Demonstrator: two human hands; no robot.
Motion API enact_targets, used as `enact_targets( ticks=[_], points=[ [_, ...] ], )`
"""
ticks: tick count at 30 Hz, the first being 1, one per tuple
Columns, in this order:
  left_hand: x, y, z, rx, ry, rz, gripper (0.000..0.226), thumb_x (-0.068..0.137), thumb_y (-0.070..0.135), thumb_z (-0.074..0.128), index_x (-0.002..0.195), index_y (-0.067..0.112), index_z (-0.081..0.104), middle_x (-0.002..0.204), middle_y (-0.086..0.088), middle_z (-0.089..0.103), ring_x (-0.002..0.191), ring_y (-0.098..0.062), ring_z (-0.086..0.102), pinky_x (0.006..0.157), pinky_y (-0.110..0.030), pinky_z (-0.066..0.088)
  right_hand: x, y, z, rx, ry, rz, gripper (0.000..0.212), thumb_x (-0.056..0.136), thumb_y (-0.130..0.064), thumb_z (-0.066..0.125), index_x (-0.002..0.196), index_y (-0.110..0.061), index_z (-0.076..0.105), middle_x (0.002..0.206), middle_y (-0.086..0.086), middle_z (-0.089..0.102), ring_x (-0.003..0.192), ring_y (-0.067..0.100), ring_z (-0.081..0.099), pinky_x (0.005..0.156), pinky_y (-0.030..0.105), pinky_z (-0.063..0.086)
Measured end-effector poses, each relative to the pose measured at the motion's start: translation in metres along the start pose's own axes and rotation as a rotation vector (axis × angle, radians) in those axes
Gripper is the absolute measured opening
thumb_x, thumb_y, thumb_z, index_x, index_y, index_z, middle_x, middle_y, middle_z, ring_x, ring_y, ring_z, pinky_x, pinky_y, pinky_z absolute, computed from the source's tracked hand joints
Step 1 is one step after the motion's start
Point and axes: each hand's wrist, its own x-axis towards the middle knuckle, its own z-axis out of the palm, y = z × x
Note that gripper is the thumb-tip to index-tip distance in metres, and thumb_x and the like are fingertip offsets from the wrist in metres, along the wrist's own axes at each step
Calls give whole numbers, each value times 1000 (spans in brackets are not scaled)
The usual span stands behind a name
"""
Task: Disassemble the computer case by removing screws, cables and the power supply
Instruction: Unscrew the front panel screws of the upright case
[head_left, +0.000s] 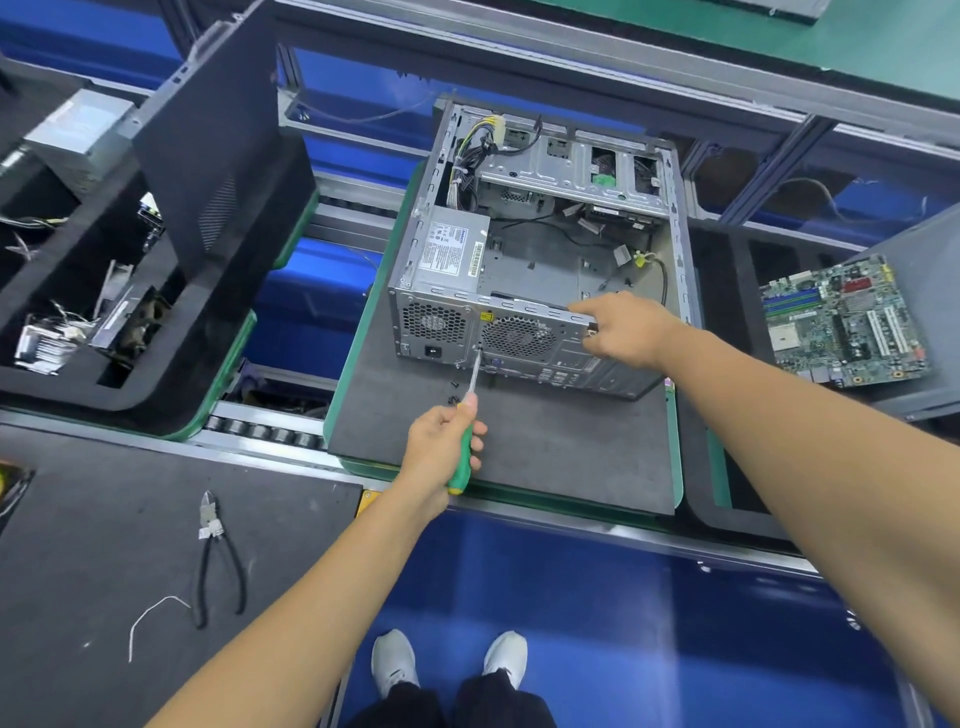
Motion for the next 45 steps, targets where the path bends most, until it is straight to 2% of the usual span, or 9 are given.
enact_targets(
  ticks=[4, 7, 15, 20, 24, 31, 34, 39, 45],
  points=[
    [-1, -2, -2, -411, -264, -257, 42, 85, 51, 70, 100, 13, 62, 76, 3, 59, 50, -2, 51, 40, -14, 41, -1, -1, -1, 1, -21, 12, 62, 92, -26, 58, 152, -29, 44, 108, 3, 71, 92, 18, 54, 59, 26, 34],
    [-2, -7, 2, -364, -256, -220, 47, 88, 55, 66, 104, 11, 63, 76, 2, 60, 55, -4, 55, 48, -17, 49, -1, -1, 0, -1, -25, 11, 62, 93, -26, 59, 152, -29, 44, 120, 6, 71, 99, 19, 55, 70, 32, 40],
    [-4, -5, 7, 589, 182, 250, 43, 101, 59, 48, 104, 16, 50, 90, 0, 68, 70, -17, 59, 63, -39, 49, -2, -2, -2, 12, -28, 4, 58, 92, -26, 59, 149, -30, 48, 84, -8, 64, 89, 18, 51, 66, 31, 36],
    [-8, -7, -1, 888, 404, 503, 41, 90, 48, 73, 95, 24, 41, 95, 5, 56, 78, -16, 60, 58, -35, 44, -2, -2, -3, 8, -33, 9, 61, 92, -27, 59, 151, -28, 45, 112, 4, 71, 94, 19, 52, 73, 33, 39],
    [1, -8, -12, 673, 327, 495, 38, 90, 46, 76, 85, 20, 48, 80, 2, 66, 56, -11, 68, 58, -36, 55, -2, -2, -2, 15, -36, 3, 61, 92, -27, 59, 151, -29, 45, 96, -1, 67, 90, 19, 54, 69, 32, 37],
    [7, -1, -9, -177, -106, -114, 43, 79, 44, 85, 92, 15, 56, 74, -2, 61, 51, -9, 54, 40, -21, 43, -2, -4, -3, 12, -30, -9, 61, 93, -25, 59, 152, -27, 44, 72, -14, 53, 87, 18, 50, 61, 30, 33],
    [10, -6, -12, -320, -232, -184, 49, 74, 49, 82, 101, 14, 60, 76, 0, 63, 52, -5, 53, 42, -15, 45, -3, -4, -4, 11, -28, -15, 61, 93, -24, 59, 152, -26, 44, 67, -13, 53, 84, 20, 52, 58, 29, 32],
    [7, -7, -13, -6, -85, -29, 44, 88, 52, 73, 100, 10, 65, 89, -5, 75, 77, -16, 75, 54, -26, 56, -4, -5, -4, 32, -32, -6, 62, 92, -23, 60, 152, -25, 45, 69, -6, 61, 77, 17, 54, 58, 29, 32],
    [-7, -14, 5, 688, 333, 364, 40, 89, 56, 70, 101, 25, 47, 96, 7, 57, 72, -8, 60, 65, -36, 48, -2, -3, -3, 21, -28, 16, 62, 93, -26, 60, 153, -27, 43, 97, 6, 73, 104, 27, 60, 71, 34, 38]
  ],
)
